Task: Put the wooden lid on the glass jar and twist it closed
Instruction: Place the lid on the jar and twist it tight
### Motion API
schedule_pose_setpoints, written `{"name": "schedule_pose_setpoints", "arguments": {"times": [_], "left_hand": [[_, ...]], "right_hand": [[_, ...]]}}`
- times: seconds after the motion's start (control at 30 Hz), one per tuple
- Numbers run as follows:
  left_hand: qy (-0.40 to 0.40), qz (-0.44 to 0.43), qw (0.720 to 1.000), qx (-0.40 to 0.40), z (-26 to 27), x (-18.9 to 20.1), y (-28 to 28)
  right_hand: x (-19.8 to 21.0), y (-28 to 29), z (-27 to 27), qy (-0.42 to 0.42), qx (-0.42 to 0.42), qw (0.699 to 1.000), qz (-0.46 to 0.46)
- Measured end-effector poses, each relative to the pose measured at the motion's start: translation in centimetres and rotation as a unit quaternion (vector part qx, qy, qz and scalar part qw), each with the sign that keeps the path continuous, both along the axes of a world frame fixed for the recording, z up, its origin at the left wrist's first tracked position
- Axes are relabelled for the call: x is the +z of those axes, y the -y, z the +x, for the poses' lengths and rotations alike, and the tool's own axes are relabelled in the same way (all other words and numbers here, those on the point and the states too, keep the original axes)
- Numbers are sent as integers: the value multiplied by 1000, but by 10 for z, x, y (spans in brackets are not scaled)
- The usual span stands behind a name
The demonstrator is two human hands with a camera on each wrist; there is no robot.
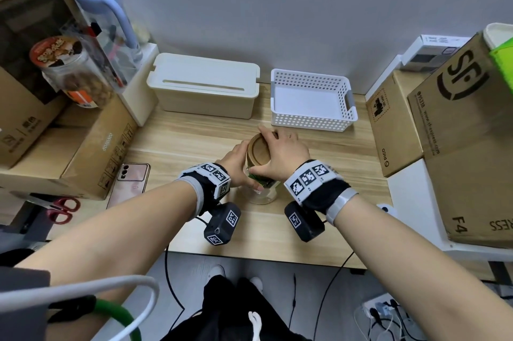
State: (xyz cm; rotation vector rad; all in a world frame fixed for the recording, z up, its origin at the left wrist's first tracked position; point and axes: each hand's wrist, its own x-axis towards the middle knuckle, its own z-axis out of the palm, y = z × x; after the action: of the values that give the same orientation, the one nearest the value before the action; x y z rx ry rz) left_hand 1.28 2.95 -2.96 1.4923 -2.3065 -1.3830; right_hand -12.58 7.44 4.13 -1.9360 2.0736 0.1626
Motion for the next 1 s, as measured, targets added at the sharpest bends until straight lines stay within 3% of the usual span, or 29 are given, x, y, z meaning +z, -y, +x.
{"name": "schedule_pose_setpoints", "arguments": {"times": [0.1, 0.33, 0.43, 0.6, 0.7, 0.83, 1.0], "left_hand": [[-3, -5, 1000, 2, 0, 1, -2], [31, -29, 999, -8, 0, 1, -2], [41, -28, 998, -44, -1, 9, 4], [-55, -60, 993, -89, -10, 41, 14], [3, -114, 982, -150, -28, 53, 8], [69, -159, 977, -125, -40, 53, -2], [97, -171, 972, -128, -43, 58, 3]], "right_hand": [[9, 8, -19, 65, 56, 995, 60], [-3, 3, -18, 98, 33, 995, -11], [-6, 0, -34, 220, -3, 975, 31], [-40, -22, -53, 356, -102, 928, 38], [-60, -28, -43, 409, -163, 898, 8], [-78, -30, -28, 450, -217, 864, -62], [-79, -26, -30, 444, -215, 865, -88]]}}
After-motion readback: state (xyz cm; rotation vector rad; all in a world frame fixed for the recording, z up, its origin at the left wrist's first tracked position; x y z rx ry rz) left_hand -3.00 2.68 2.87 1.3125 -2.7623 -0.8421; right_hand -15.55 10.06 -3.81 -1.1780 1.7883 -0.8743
